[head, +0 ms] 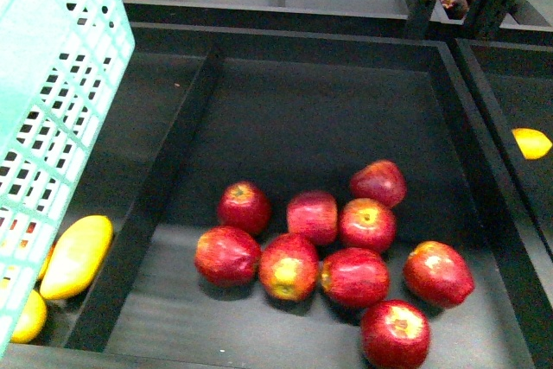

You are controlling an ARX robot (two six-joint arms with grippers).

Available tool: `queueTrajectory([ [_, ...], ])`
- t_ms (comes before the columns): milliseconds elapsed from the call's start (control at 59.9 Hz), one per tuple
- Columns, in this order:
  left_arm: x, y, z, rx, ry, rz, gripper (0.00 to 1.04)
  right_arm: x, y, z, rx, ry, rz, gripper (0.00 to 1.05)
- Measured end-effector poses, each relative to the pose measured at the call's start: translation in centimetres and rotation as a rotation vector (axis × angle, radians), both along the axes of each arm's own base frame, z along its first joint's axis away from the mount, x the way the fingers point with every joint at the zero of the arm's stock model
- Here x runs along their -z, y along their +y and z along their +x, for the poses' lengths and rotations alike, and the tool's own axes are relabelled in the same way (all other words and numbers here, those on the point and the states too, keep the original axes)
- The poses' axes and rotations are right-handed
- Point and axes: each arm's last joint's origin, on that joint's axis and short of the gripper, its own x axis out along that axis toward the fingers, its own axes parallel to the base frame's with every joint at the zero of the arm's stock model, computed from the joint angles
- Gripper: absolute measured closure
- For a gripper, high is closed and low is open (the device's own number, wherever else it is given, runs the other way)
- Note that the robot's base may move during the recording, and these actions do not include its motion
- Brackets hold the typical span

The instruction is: Pick lemon and mango into basket

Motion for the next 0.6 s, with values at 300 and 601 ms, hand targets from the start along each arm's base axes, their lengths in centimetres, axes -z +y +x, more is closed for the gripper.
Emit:
queueTrajectory([
  [300, -0.5, -0.9, 1.0, 0.178, 0.282, 0.183, 1.00, 0.0, 0.0, 0.0, 0.005, 0.000, 0.000, 0.09],
  [601, -0.7, -9.6, 11.9, 0.511, 0.316, 0.511, 1.00, 0.0, 0.0, 0.0, 0.006, 0.000, 0.000, 0.09],
])
